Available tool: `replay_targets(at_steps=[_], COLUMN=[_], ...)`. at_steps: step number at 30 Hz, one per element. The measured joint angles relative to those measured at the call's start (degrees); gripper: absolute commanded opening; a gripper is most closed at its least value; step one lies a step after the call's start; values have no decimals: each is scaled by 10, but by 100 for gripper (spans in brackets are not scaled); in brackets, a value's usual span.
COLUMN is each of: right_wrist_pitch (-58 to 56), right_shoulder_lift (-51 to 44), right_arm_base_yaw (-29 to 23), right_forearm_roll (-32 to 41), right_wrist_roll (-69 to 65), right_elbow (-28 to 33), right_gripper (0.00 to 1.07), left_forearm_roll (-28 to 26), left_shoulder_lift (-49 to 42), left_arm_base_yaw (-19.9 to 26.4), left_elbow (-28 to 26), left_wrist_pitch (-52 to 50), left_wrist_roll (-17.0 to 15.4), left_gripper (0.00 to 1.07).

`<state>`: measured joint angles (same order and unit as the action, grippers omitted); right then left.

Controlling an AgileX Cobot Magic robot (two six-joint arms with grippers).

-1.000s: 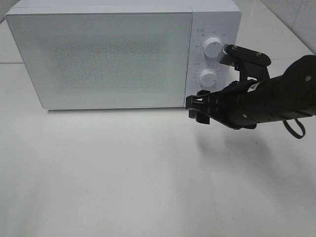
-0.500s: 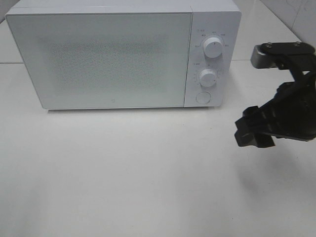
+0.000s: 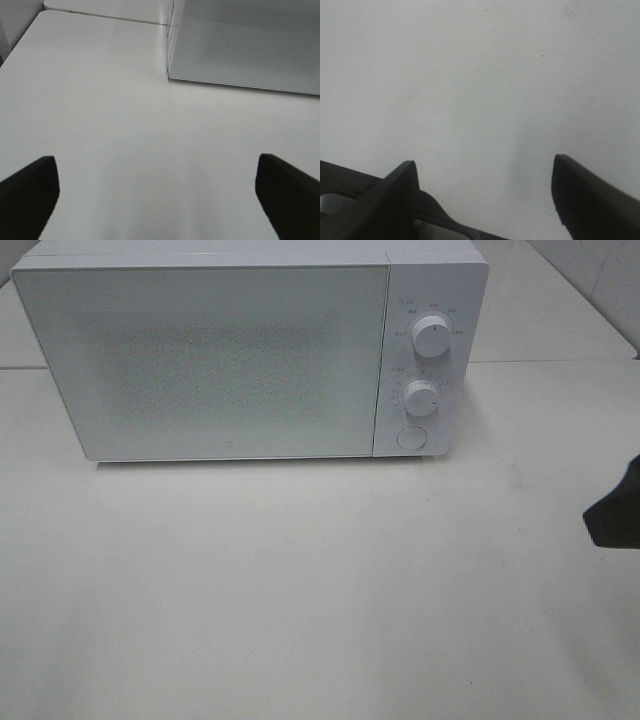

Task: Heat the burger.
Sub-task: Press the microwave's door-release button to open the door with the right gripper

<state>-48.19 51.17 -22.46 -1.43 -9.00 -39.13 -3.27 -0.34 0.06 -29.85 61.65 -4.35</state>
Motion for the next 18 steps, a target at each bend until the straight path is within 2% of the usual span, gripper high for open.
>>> replay_targets(at_steps=[3, 5, 8, 11, 13, 16, 18], right_wrist_pitch=[-18, -46, -52, -69, -95, -101, -116], right_shoulder_lift=[-29, -98, -116, -161, -222, -239, -290], right_arm_base_yaw=[0, 5, 12, 42, 87, 96, 113], right_forearm_roll=[-4, -14, -16, -17, -17, -17, -17], right_wrist_roll=[3, 13, 15, 33, 68, 76, 83], right_elbow=[0, 1, 1, 1, 2, 2, 2], right_gripper=[74, 74, 74, 74, 74, 74, 74], left_forearm_roll=[0, 0, 0, 0, 0, 0, 0], left_shoulder_lift=[0, 0, 0, 0, 0, 0, 0], left_arm_base_yaw=[0, 0, 0, 0, 0, 0, 0], left_elbow=[0, 0, 0, 0, 0, 0, 0], left_wrist_pitch=[0, 0, 0, 0, 0, 0, 0], left_wrist_roll=[0, 0, 0, 0, 0, 0, 0], left_gripper=[100, 100, 100, 100, 100, 100, 100])
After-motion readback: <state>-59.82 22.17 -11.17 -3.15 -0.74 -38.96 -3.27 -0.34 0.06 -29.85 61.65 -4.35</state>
